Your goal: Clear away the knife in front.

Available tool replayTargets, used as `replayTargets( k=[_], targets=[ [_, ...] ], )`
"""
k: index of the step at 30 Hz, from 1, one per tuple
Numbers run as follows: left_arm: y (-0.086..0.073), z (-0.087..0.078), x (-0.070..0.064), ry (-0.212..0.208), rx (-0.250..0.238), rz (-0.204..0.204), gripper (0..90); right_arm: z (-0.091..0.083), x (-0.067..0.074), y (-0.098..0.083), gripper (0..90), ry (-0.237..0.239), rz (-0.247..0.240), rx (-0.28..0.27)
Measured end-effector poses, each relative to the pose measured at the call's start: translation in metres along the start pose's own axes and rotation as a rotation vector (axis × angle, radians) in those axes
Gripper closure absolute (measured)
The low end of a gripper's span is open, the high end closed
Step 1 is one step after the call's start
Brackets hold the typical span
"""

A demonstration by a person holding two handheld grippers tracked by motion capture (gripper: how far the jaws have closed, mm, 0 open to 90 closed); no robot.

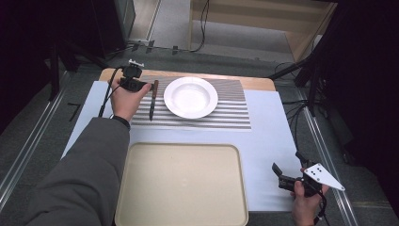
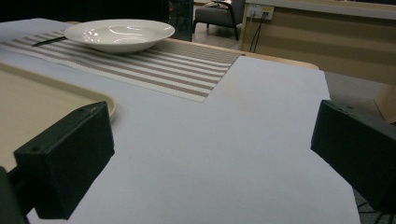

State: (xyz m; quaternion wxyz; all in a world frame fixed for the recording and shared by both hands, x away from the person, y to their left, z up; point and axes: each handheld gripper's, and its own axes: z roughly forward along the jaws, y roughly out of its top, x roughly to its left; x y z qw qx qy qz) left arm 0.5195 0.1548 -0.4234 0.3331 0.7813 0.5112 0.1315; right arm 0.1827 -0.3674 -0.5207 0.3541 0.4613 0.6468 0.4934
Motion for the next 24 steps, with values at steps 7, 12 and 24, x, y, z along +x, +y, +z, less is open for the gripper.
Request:
replayTargets(
  k=[7,12,24],
  targets=[
    [0.004,0.027,0.005,0.041,0.08,-0.048,64.5,0.001,0.002,0.0,0.0,-0.005,-0.016,0.008],
    [0.005,0.043,0.003,0.034,0.109,-0.063,65.3,0.001,0.002,0.0,0.0,-0.003,-0.016,0.007],
    [-0.002,0.067,0.006,0.077,0.157,-0.088,66.7,0.002,0.002,0.0,0.0,-0.003,-0.015,0.008]
  ],
)
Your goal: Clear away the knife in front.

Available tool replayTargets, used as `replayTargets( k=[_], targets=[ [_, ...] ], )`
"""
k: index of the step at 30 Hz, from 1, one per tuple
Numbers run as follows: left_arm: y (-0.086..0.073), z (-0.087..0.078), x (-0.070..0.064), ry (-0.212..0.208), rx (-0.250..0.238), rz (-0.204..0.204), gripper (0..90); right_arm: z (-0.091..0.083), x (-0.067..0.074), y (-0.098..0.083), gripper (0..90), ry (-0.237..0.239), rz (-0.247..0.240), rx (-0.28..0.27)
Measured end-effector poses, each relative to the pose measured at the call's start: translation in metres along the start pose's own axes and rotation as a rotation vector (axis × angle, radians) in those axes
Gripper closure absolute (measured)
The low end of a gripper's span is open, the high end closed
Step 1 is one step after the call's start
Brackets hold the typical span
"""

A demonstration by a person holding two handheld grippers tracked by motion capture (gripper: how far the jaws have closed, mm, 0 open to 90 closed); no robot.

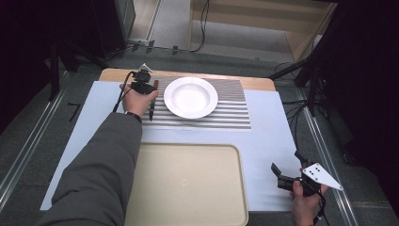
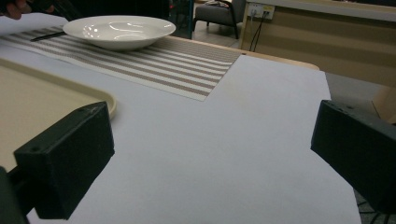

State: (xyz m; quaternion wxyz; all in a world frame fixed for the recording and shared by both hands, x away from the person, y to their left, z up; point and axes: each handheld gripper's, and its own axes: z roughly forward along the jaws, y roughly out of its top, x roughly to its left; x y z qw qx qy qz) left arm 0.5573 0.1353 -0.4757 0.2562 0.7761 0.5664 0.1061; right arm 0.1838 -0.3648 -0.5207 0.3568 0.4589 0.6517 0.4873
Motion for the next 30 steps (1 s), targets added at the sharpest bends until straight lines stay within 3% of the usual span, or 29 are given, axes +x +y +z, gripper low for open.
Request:
replayTargets(
  k=[5,9,13,20,23,26,30],
  targets=[
    [-0.001,0.004,-0.002,0.013,0.009,0.006,68.7,0.001,0.0,0.0,0.0,0.0,-0.006,-0.002],
    [-0.001,0.006,-0.005,0.053,0.006,0.04,72.3,0.0,0.0,0.0,0.0,-0.001,-0.006,-0.003],
    [-0.002,0.007,-0.011,0.107,0.013,0.099,75.6,0.001,0.0,0.0,0.0,-0.001,-0.006,-0.002],
    [-0.003,0.004,-0.007,0.072,0.021,0.082,76.8,0.0,0.0,0.0,0.0,-0.002,-0.005,0.001],
    [-0.005,0.002,-0.006,0.085,0.019,0.1,76.9,0.0,0.0,0.0,0.0,-0.001,-0.004,0.001],
    [-0.008,-0.001,-0.001,0.067,0.013,0.081,77.0,0.0,0.0,0.0,0.0,-0.001,-0.003,0.001],
    [-0.01,-0.01,0.003,0.065,0.007,0.094,77.1,0.0,0.0,0.0,0.0,0.0,-0.002,0.0]
  ],
)
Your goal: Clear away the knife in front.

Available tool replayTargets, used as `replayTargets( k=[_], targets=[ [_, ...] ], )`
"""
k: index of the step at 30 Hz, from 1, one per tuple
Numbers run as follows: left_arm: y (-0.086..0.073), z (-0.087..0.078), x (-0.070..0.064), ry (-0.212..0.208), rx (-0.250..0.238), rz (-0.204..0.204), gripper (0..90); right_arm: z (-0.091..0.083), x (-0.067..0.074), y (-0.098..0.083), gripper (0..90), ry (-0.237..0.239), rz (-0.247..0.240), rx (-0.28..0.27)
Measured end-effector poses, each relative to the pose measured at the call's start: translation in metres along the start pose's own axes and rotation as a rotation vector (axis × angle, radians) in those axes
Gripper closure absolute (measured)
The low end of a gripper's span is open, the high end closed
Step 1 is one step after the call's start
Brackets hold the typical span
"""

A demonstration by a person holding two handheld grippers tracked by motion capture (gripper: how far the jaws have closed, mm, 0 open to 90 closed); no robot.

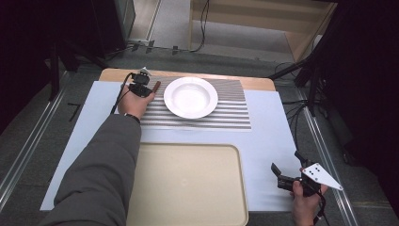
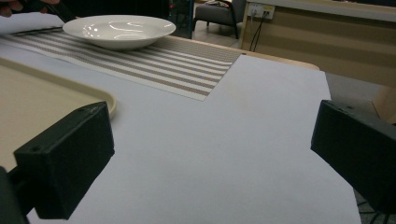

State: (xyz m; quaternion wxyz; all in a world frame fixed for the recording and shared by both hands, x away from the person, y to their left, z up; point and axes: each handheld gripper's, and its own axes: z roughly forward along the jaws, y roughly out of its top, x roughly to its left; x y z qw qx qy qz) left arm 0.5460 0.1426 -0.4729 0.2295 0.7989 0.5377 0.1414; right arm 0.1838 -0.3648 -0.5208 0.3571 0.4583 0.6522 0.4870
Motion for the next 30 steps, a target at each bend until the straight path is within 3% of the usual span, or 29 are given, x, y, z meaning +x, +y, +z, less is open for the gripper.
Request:
replayTargets(
  k=[14,30],
  targets=[
    [-0.004,-0.035,0.0,-0.043,-0.038,0.024,77.0,0.001,-0.001,0.0,0.0,0.002,-0.008,-0.002],
    [-0.029,-0.071,-0.006,-0.104,-0.082,0.03,77.0,0.001,0.001,0.0,0.0,-0.007,-0.013,0.016]
  ],
)
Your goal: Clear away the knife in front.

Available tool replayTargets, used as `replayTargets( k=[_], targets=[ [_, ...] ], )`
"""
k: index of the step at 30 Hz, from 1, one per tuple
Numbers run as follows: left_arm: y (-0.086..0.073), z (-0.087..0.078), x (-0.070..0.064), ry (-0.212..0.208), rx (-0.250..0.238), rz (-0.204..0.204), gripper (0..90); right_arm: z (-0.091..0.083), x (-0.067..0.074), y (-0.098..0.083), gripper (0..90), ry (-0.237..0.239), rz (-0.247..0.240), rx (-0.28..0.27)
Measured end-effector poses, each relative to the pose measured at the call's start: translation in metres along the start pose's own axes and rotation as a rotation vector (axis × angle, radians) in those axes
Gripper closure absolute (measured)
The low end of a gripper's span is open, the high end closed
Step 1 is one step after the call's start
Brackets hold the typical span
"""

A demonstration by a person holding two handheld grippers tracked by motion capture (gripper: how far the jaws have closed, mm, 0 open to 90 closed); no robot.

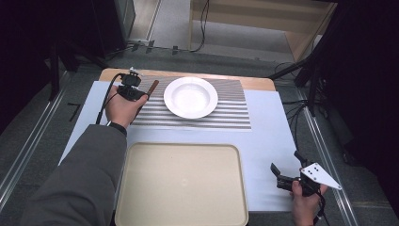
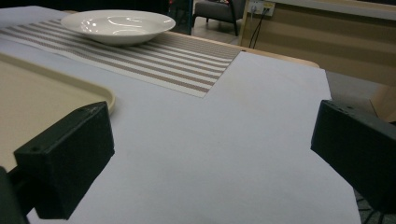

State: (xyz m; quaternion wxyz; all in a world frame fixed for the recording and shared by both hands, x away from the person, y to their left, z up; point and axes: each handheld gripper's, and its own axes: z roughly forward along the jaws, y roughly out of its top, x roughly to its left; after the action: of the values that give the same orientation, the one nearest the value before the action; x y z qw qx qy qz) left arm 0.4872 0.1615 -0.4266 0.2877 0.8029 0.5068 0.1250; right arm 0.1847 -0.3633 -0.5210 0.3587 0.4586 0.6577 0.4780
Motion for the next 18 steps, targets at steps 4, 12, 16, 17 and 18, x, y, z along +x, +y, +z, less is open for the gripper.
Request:
replayTargets(
  k=[4,12,16,17,18],
  targets=[
    [-0.006,-0.007,-0.004,-0.021,-0.009,0.007,76.9,0.001,0.0,0.0,0.0,-0.001,-0.008,0.004],
    [-0.02,-0.021,-0.015,-0.054,-0.023,0.031,76.9,0.001,0.001,0.0,0.0,-0.002,-0.011,0.009],
    [-0.027,-0.028,-0.019,-0.058,-0.022,0.053,77.0,0.001,0.001,0.0,0.0,-0.001,-0.012,0.011],
    [-0.03,-0.03,-0.02,-0.064,-0.024,0.056,76.9,0.001,0.001,0.0,0.0,-0.001,-0.012,0.011],
    [-0.032,-0.031,-0.02,-0.066,-0.025,0.054,76.9,0.001,0.001,0.0,0.0,-0.001,-0.013,0.012]
  ],
)
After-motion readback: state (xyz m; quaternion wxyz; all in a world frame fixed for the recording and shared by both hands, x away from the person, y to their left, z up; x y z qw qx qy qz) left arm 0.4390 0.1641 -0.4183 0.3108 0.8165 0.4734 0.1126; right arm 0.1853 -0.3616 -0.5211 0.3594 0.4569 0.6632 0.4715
